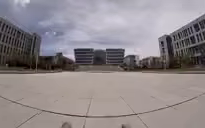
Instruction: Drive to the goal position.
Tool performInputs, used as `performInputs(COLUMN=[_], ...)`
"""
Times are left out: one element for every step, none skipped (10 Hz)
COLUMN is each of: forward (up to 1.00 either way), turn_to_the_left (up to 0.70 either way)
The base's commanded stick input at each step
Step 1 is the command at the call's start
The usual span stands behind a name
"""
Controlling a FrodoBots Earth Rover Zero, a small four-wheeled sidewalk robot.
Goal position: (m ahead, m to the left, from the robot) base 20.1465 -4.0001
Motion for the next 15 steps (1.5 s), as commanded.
performInputs(forward=[0.70, 0.70, 0.70, 0.70, 0.70, 0.70, 0.70, 0.70, 0.70, 0.70, 0.70, 0.70, 0.70, 0.70, 0.70], turn_to_the_left=[0.00, 0.00, 0.00, 0.00, 0.00, 0.00, 0.00, 0.04, 0.11, 0.25, 0.11, 0.01, 0.00, 0.00, 0.00])
